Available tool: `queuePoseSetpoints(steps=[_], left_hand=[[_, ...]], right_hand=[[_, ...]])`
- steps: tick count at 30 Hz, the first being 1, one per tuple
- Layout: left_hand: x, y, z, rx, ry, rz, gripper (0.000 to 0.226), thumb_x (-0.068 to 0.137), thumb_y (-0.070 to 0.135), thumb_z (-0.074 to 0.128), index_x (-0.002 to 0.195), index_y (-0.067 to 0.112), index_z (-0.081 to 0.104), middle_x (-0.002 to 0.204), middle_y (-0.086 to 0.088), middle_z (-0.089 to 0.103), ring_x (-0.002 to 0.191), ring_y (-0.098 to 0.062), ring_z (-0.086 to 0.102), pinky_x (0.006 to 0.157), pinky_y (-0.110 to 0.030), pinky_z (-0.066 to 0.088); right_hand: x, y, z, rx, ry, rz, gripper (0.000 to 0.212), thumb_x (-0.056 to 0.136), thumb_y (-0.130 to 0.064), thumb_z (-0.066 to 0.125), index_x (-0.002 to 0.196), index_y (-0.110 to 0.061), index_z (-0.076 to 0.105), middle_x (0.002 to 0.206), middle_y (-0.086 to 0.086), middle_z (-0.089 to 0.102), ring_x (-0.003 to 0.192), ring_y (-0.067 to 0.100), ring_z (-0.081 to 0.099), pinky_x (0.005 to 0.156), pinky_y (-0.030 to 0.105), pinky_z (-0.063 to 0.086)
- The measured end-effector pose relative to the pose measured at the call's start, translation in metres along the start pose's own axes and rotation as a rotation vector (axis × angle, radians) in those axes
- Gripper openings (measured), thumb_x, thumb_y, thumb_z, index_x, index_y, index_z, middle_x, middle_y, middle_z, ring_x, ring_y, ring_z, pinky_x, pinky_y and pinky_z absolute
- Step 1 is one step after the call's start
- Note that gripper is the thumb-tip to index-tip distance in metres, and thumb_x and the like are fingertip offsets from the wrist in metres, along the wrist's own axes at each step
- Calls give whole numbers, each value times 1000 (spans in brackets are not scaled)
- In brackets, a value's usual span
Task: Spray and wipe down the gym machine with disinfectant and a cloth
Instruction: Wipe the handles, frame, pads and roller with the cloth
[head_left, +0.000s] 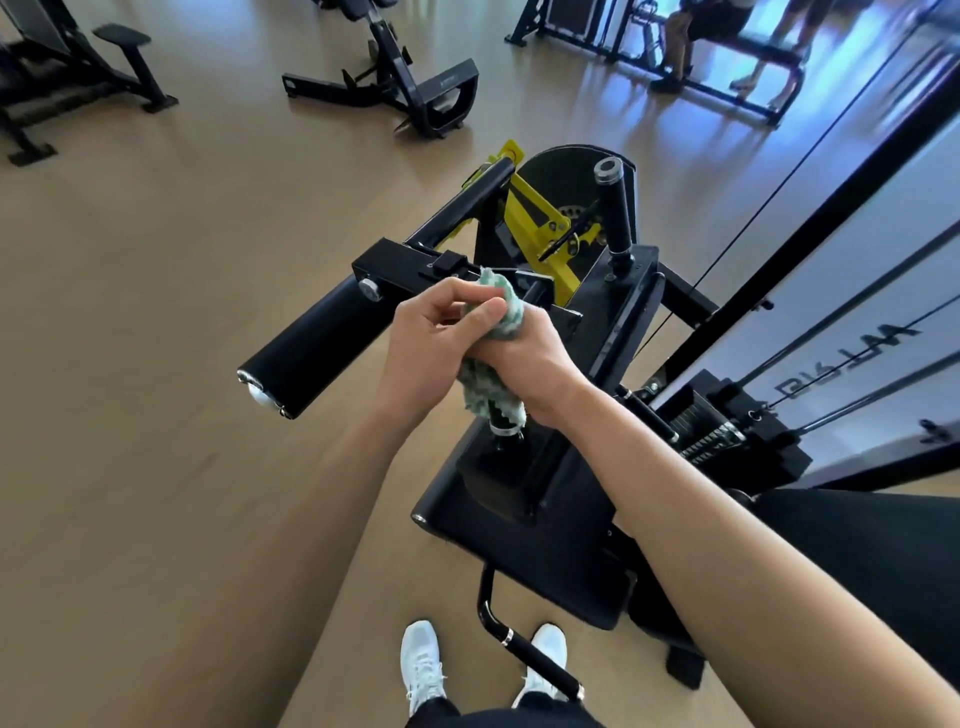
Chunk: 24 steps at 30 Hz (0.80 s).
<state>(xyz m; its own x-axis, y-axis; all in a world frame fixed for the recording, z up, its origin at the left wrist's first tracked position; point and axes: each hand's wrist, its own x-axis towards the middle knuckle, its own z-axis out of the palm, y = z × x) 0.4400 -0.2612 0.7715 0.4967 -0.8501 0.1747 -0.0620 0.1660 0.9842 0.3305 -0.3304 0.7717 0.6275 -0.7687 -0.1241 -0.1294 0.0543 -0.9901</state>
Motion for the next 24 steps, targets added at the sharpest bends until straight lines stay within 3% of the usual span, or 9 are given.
queuePoseSetpoints(steps=[3, 6, 8, 12, 14, 16, 20, 24], left_hand=[[4, -1, 1, -9, -3, 6, 8, 92, 9, 72, 92, 15, 77, 87, 2, 76, 89, -12, 73, 84, -26, 56], [5, -3, 4, -51, 8, 3, 11, 92, 4, 70, 89, 13, 74, 84, 6, 75, 85, -8, 70, 81, -25, 55], [5, -5, 7, -84, 5, -13, 7, 93, 3, 70, 91, 9, 73, 89, 4, 76, 86, -9, 71, 81, -28, 57], [8, -6, 5, -128, -12, -40, 5, 93, 2, 70, 91, 6, 72, 95, -9, 77, 91, -17, 74, 85, -34, 60], [10, -4, 4, -106, -23, -36, 8, 92, 1, 69, 88, 7, 71, 91, -4, 77, 89, -15, 73, 82, -31, 59], [9, -2, 5, -72, -15, -30, 5, 91, 3, 69, 86, 4, 70, 82, 3, 74, 83, -10, 70, 78, -25, 56], [7, 1, 9, -27, 15, -21, 7, 91, 3, 67, 87, -3, 66, 73, 5, 67, 74, -6, 65, 72, -19, 52], [4, 6, 13, 40, 36, -6, 10, 86, 11, 62, 76, 10, 63, 71, 2, 61, 72, -8, 58, 70, -20, 48]], right_hand=[[0, -2, 4, 20, 9, -25, 24, 91, -1, 71, 115, -3, 71, 100, 13, 78, 91, 27, 77, 81, 42, 64], [-13, 15, 3, -46, 18, 42, 13, 94, -5, 69, 107, -2, 68, 73, 0, 72, 59, 8, 69, 51, 18, 53], [-23, 30, 2, -61, 27, 129, 16, 95, -7, 70, 102, 3, 61, 75, 8, 65, 51, 8, 62, 45, 17, 46], [-27, 40, 4, -95, 73, 149, 12, 93, -9, 72, 95, -9, 61, 87, 15, 66, 57, 9, 63, 49, 19, 50], [-22, 31, 7, -76, 97, 104, 15, 91, -7, 74, 103, -8, 65, 94, 15, 73, 74, 18, 72, 66, 29, 62], [-15, 18, 8, -29, 91, 25, 23, 91, -4, 74, 112, -8, 68, 102, 15, 76, 91, 27, 76, 83, 41, 64], [-5, -2, 8, 56, 66, -83, 28, 90, 4, 70, 116, -5, 68, 101, 14, 77, 91, 27, 76, 78, 37, 63], [-14, 17, -6, -2, -56, -42, 35, 92, -11, 69, 125, -17, 59, 96, 6, 73, 77, 13, 70, 68, 32, 58]])
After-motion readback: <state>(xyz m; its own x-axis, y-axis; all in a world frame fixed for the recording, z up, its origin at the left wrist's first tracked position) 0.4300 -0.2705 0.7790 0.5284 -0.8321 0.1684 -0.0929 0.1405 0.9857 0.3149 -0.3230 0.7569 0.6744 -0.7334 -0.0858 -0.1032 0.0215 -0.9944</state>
